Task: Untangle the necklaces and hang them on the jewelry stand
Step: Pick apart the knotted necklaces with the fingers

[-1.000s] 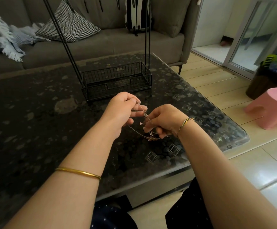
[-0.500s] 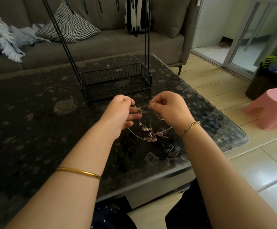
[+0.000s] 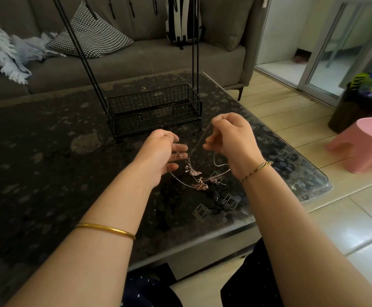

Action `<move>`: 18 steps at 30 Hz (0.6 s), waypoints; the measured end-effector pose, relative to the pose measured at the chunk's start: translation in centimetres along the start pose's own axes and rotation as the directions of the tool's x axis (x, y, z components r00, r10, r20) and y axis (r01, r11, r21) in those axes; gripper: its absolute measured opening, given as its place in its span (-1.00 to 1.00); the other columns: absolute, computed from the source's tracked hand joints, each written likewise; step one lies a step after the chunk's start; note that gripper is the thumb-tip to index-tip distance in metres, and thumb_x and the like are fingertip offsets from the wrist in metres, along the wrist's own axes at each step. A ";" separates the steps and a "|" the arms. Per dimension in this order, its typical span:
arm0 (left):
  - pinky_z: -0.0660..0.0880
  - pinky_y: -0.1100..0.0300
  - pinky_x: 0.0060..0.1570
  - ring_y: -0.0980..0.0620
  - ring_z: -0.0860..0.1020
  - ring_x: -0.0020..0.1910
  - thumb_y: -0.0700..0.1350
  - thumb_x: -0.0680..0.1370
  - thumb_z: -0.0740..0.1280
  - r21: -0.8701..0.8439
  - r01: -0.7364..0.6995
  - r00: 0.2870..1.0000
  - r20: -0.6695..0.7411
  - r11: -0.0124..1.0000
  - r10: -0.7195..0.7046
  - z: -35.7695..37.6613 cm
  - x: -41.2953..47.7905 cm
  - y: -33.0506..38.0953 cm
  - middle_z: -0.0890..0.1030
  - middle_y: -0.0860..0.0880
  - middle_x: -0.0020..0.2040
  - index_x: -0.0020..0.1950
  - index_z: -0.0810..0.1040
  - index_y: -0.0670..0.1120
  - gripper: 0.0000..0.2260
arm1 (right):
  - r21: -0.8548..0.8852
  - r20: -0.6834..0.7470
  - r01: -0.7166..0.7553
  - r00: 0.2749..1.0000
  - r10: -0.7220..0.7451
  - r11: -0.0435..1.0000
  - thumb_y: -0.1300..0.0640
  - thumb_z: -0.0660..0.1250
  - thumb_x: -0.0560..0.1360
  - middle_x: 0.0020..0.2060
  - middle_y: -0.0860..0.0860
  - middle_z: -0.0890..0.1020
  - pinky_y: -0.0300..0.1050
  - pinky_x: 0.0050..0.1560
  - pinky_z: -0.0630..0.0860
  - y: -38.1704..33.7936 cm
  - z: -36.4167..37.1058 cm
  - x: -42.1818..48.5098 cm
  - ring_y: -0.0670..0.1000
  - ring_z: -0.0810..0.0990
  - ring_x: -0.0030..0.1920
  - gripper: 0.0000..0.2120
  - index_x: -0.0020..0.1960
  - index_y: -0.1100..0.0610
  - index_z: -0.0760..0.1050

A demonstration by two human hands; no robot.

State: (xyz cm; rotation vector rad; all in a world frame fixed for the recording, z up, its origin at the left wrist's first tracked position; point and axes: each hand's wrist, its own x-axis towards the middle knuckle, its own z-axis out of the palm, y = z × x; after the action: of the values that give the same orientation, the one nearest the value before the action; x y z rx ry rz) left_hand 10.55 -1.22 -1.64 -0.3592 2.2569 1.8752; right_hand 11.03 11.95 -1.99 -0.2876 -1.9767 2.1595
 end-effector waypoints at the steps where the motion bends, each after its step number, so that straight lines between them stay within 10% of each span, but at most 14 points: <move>1: 0.38 0.23 -0.39 -0.03 0.65 -0.06 -0.14 0.67 0.08 -0.002 0.003 1.000 0.000 1.000 -0.003 0.0 0.0 0.0 0.65 -0.09 -0.02 0.01 0.44 -0.03 -0.84 | 0.052 0.000 -0.015 1.000 0.015 0.999 0.25 0.15 0.59 -0.32 0.02 0.45 -0.06 -0.23 0.59 -0.1 0.0 0.0 -0.07 0.48 -0.40 -0.91 -0.08 0.17 0.40; 7: 0.35 0.24 -0.40 0.01 0.61 -0.16 -0.14 0.67 0.07 -0.016 0.037 0.998 -0.055 0.999 -0.038 0.0 0.3 0.0 0.64 -0.08 -0.08 -0.03 0.43 -0.01 -0.82 | 0.281 -0.029 -0.047 0.998 0.058 0.958 0.24 0.07 0.63 -0.31 0.06 0.61 -0.16 -0.33 0.50 -0.7 -0.4 0.0 -0.03 0.52 -0.38 -0.91 -0.02 0.16 0.33; 15: 0.26 0.27 -0.47 0.09 0.40 -0.36 -0.15 0.66 0.05 -0.065 0.075 0.993 -0.085 0.995 -0.080 -0.4 0.7 -0.1 0.48 -0.05 -0.23 -0.09 0.41 -0.02 -0.80 | 0.168 -0.086 -0.050 0.994 0.065 0.985 0.26 0.08 0.62 -0.44 -0.02 0.37 0.01 -0.14 0.56 0.0 -0.8 0.4 -0.08 0.42 -0.48 -0.87 -0.09 0.14 0.33; 18: 0.23 0.27 -0.48 0.10 0.32 -0.39 -0.16 0.66 0.07 -0.024 0.064 0.992 -0.109 0.998 -0.067 -0.5 0.8 -0.1 0.43 -0.04 -0.25 -0.09 0.42 -0.02 -0.80 | -0.033 -0.127 -0.061 0.990 0.057 0.998 0.24 0.09 0.60 -0.37 -0.02 0.39 -0.09 -0.40 0.49 0.3 -0.8 0.6 -0.11 0.37 -0.54 -0.88 -0.07 0.12 0.35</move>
State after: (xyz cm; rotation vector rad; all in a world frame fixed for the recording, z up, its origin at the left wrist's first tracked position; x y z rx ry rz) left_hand 9.84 -1.75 -1.85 -0.5458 2.2663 1.8908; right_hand 10.66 12.90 -2.36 -0.4814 -1.9634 2.0858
